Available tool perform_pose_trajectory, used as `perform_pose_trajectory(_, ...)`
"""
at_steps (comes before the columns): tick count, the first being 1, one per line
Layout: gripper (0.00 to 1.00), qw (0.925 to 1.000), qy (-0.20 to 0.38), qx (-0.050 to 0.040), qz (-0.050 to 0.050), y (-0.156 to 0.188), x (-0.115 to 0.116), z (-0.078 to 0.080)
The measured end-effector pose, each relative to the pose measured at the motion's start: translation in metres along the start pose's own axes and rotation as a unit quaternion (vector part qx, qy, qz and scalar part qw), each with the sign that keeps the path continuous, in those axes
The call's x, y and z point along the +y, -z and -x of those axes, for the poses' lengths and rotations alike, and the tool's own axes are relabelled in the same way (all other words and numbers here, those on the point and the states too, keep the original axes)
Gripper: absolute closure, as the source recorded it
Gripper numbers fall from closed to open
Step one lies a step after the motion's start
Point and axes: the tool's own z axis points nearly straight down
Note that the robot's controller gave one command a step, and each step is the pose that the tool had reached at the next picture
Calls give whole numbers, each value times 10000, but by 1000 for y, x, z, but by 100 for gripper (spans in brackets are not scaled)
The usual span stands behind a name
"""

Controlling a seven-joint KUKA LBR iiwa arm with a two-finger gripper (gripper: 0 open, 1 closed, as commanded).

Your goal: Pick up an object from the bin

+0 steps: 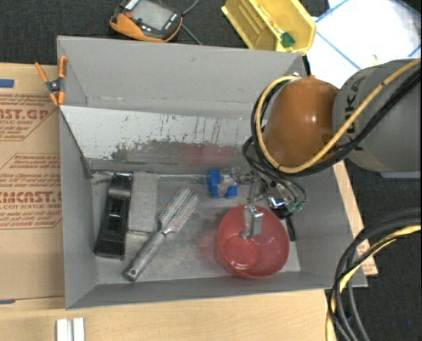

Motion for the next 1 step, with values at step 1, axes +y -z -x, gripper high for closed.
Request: perform_pose_trajectory(1,0,9954,-953,-4,11,-3,1,-3)
